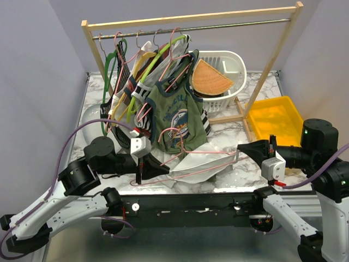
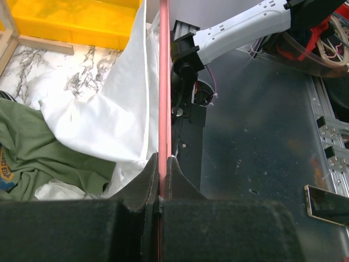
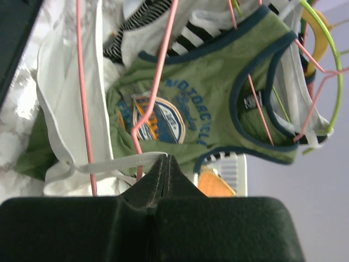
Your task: Place the tank top on the hanger
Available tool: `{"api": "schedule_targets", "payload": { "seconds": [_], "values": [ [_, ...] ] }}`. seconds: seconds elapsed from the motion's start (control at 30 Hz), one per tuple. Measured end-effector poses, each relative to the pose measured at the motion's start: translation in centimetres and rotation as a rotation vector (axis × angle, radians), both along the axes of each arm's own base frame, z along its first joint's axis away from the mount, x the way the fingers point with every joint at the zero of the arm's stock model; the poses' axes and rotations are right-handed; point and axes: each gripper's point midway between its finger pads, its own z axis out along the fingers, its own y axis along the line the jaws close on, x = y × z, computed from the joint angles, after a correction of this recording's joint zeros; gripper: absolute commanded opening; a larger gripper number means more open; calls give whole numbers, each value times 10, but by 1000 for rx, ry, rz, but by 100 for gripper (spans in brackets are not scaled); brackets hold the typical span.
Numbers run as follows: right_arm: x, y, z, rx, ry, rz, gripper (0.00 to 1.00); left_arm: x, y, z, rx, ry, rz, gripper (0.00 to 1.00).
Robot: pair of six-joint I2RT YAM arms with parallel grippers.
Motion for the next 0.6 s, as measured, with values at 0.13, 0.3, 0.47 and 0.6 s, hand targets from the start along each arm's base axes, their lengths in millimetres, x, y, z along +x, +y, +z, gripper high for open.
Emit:
{"api": "schedule_targets", "payload": {
  "seconds": [0.13, 0.3, 0.47, 0.6],
  "values": [
    [-4, 11, -8, 37, 71, 82, 39, 9, -16, -4, 18, 15, -13, 0],
    [3, 16, -12, 89, 174, 57, 68, 19, -32, -11, 52, 33, -22, 0],
    [13, 3, 7, 158, 197, -121, 84, 24, -37, -7, 65, 12, -26, 0],
    [11, -4, 13, 203, 238, -205, 84, 26, -37, -1, 68, -27, -33, 0]
  ]
}}
